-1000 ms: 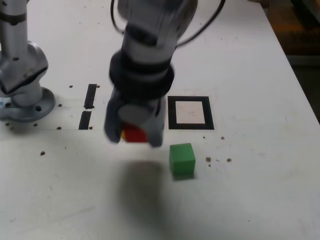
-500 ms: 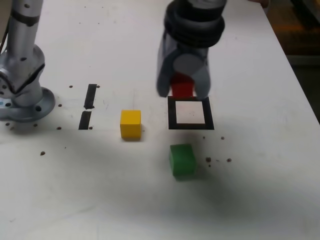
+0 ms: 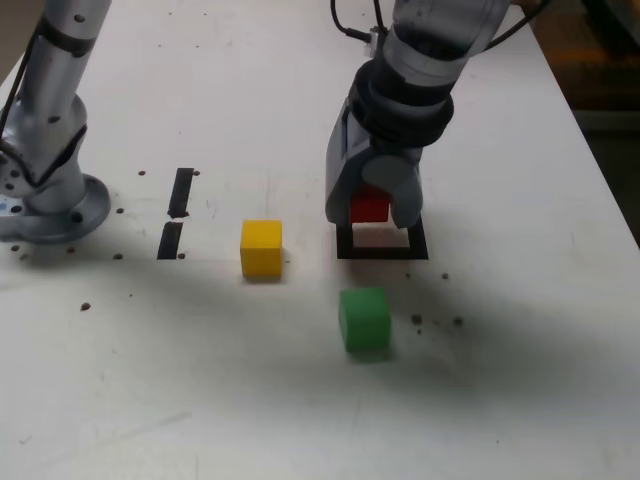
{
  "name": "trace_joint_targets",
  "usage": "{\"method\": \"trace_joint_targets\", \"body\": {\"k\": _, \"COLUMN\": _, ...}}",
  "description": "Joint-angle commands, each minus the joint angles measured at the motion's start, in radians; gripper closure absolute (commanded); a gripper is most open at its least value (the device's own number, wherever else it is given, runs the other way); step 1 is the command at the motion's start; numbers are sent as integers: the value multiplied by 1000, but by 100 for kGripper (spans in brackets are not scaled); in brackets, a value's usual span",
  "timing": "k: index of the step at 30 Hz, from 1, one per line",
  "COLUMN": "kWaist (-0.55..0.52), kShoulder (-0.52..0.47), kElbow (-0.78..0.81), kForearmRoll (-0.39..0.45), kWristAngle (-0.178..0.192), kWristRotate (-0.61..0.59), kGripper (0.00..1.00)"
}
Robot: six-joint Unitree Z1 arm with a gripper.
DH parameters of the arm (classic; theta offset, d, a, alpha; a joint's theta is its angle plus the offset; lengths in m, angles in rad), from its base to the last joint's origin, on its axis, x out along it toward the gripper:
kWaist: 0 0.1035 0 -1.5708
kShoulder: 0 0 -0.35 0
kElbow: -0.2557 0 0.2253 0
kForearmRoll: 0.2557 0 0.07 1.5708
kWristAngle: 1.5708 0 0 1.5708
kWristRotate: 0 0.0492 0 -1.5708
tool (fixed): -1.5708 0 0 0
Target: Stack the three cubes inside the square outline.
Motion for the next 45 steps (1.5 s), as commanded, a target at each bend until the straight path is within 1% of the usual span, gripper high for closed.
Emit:
{"method": "trace_joint_targets", "body": {"k": 1, "kWaist": 14, "kShoulder": 9, "kElbow": 11, "kForearmRoll": -16, "kWristAngle": -13, "kWristRotate": 10, "kGripper": 85}}
{"method": "trace_joint_targets", "body": {"k": 6, "kWaist": 40, "kShoulder": 29, "kElbow": 34, "kForearmRoll": -63, "kWristAngle": -44, "kWristRotate": 37, "kGripper": 85}}
{"method": "trace_joint_targets", "body": {"k": 10, "kWaist": 51, "kShoulder": 39, "kElbow": 34, "kForearmRoll": -82, "kWristAngle": -50, "kWristRotate": 51, "kGripper": 85}}
{"method": "trace_joint_targets", "body": {"k": 17, "kWaist": 66, "kShoulder": 43, "kElbow": 31, "kForearmRoll": -88, "kWristAngle": -53, "kWristRotate": 65, "kGripper": 83}}
{"method": "trace_joint_targets", "body": {"k": 18, "kWaist": 66, "kShoulder": 44, "kElbow": 31, "kForearmRoll": -90, "kWristAngle": -55, "kWristRotate": 66, "kGripper": 81}}
{"method": "trace_joint_targets", "body": {"k": 20, "kWaist": 66, "kShoulder": 47, "kElbow": 31, "kForearmRoll": -92, "kWristAngle": -60, "kWristRotate": 69, "kGripper": 71}}
{"method": "trace_joint_targets", "body": {"k": 22, "kWaist": 66, "kShoulder": 50, "kElbow": 31, "kForearmRoll": -94, "kWristAngle": -67, "kWristRotate": 74, "kGripper": 57}}
{"method": "trace_joint_targets", "body": {"k": 23, "kWaist": 66, "kShoulder": 53, "kElbow": 31, "kForearmRoll": -95, "kWristAngle": -71, "kWristRotate": 76, "kGripper": 47}}
{"method": "trace_joint_targets", "body": {"k": 24, "kWaist": 66, "kShoulder": 54, "kElbow": 32, "kForearmRoll": -95, "kWristAngle": -72, "kWristRotate": 78, "kGripper": 42}}
{"method": "trace_joint_targets", "body": {"k": 25, "kWaist": 66, "kShoulder": 56, "kElbow": 32, "kForearmRoll": -97, "kWristAngle": -75, "kWristRotate": 81, "kGripper": 34}}
{"method": "trace_joint_targets", "body": {"k": 29, "kWaist": 72, "kShoulder": 60, "kElbow": 32, "kForearmRoll": -103, "kWristAngle": -75, "kWristRotate": 83, "kGripper": 15}}
{"method": "trace_joint_targets", "body": {"k": 31, "kWaist": 76, "kShoulder": 57, "kElbow": 30, "kForearmRoll": -104, "kWristAngle": -71, "kWristRotate": 84, "kGripper": 7}}
{"method": "trace_joint_targets", "body": {"k": 33, "kWaist": 78, "kShoulder": 45, "kElbow": 31, "kForearmRoll": -100, "kWristAngle": -66, "kWristRotate": 83, "kGripper": 2}}
{"method": "trace_joint_targets", "body": {"k": 36, "kWaist": 67, "kShoulder": -10, "kElbow": 49, "kForearmRoll": -95, "kWristAngle": -52, "kWristRotate": 65, "kGripper": 0}}
{"method": "trace_joint_targets", "body": {"k": 39, "kWaist": 46, "kShoulder": -113, "kElbow": 105, "kForearmRoll": -92, "kWristAngle": -31, "kWristRotate": 15, "kGripper": 0}}
{"method": "trace_joint_targets", "body": {"k": 41, "kWaist": 31, "kShoulder": -202, "kElbow": 167, "kForearmRoll": -97, "kWristAngle": -20, "kWristRotate": -19, "kGripper": 0}}
{"method": "trace_joint_targets", "body": {"k": 45, "kWaist": 16, "kShoulder": -315, "kElbow": 269, "kForearmRoll": -122, "kWristAngle": -32, "kWristRotate": 5, "kGripper": 0}}
